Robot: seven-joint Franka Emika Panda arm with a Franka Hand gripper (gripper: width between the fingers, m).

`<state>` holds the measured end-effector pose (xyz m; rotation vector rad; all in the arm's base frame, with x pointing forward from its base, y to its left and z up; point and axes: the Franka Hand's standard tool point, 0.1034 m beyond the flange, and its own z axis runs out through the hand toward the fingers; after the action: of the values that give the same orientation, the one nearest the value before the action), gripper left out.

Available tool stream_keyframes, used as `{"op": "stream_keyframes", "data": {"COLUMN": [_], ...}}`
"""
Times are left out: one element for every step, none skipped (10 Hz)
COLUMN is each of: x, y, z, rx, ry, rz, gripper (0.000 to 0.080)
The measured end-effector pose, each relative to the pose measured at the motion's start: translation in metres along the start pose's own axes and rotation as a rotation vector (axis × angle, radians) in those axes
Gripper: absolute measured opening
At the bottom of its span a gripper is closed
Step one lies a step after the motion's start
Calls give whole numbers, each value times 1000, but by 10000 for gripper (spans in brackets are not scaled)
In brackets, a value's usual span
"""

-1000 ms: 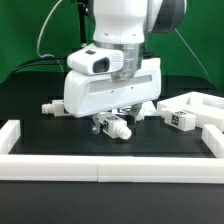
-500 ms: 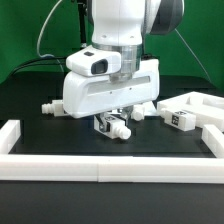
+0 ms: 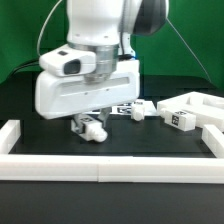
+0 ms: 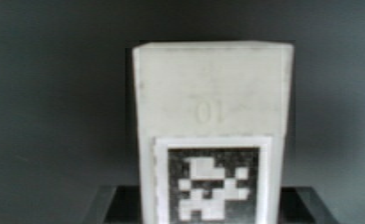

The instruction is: Assemble one leg

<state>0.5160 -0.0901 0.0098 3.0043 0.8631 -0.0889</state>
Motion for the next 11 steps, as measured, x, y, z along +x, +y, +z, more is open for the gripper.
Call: {"op": "stream_keyframes", "data": {"x": [-1, -1, -1, -1, 2, 12, 22, 29, 34, 47, 57], "y": [7, 8, 8, 8, 6, -2, -8, -15, -24, -30, -45], "z": [0, 0, 0, 0, -2, -14, -28, -41, -52, -79, -89], "rx": [-5, -5, -6, -6, -4, 4, 8, 15, 26, 24, 5], "ry": [3, 4, 4, 4, 1, -14, -21, -34, -55, -57, -21], "rz": [8, 9, 8, 8, 14, 31, 38, 56, 76, 110, 122], "gripper": [284, 284, 284, 290, 290, 518, 518, 622, 622, 646, 646]}}
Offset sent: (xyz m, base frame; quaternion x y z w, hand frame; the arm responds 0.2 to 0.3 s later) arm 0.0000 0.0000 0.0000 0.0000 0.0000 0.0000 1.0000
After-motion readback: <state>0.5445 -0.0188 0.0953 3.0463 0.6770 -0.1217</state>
